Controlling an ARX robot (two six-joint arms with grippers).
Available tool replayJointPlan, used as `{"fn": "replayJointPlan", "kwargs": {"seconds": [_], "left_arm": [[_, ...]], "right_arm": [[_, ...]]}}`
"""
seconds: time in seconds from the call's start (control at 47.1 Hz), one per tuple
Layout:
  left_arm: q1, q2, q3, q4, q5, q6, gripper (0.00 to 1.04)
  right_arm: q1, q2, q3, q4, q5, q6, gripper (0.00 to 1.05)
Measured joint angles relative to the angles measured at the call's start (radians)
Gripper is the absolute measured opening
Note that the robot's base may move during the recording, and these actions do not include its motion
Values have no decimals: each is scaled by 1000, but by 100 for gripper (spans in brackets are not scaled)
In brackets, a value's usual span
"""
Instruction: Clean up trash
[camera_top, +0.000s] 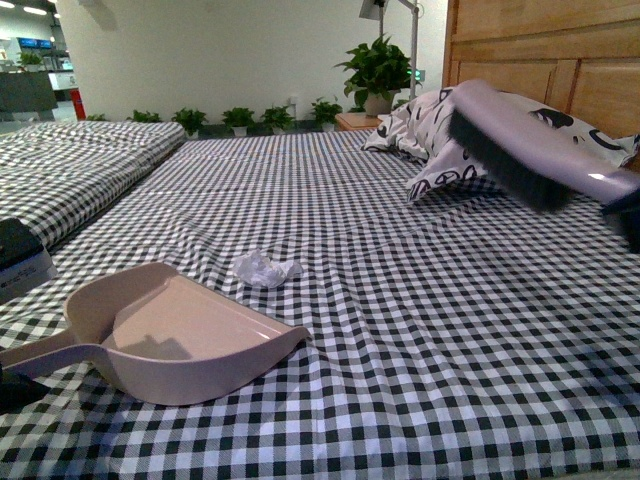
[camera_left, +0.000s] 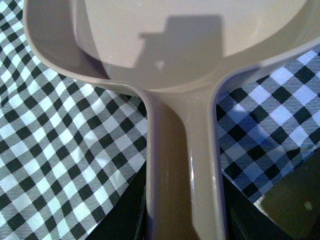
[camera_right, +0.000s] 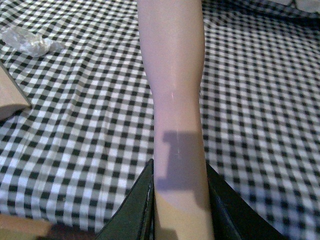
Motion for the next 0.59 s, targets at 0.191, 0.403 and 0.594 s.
{"fn": "replayJointPlan", "kwargs": {"seconds": [0.191,0.403,0.594], "left_arm": [[0,0,0,0,0,0,26],[0,0,0,0,0,0,26],[0,0,0,0,0,0,26]], "right_arm": [[75,406,294,-25,35,-60,21],[136,719,661,-193,50,-53,21],[171,843,906,-277,86,-48,21]]}}
